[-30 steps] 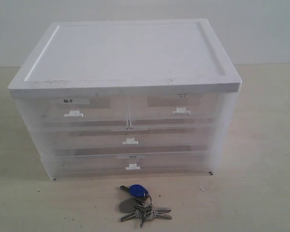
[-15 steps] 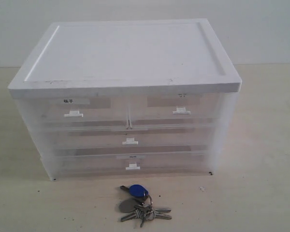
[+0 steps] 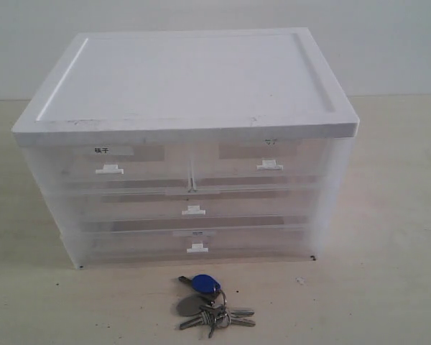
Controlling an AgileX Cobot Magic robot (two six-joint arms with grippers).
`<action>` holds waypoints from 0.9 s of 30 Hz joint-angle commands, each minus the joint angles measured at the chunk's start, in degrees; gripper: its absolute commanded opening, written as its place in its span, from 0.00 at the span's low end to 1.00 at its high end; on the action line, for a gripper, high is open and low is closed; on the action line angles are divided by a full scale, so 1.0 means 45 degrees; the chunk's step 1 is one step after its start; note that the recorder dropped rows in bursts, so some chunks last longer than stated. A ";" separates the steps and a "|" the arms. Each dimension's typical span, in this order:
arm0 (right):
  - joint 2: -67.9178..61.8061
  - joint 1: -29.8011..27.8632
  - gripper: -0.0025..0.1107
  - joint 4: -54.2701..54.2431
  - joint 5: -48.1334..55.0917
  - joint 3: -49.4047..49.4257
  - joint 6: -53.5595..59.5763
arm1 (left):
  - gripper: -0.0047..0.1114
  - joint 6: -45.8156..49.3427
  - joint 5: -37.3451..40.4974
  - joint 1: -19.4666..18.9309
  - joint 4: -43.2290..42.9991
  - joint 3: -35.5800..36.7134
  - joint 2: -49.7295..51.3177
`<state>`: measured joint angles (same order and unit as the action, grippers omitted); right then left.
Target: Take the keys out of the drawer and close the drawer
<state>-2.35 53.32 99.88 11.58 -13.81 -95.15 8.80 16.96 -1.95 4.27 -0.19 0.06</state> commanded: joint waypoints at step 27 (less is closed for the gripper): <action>0.0038 -0.0028 0.02 0.0015 -0.0001 0.0028 -0.0014 | 0.08 -0.1076 0.0059 -0.0037 -0.0783 0.0043 -0.0014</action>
<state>-2.35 53.32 99.88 11.58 -13.81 -95.15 4.53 17.17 -1.95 0.86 -0.19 0.06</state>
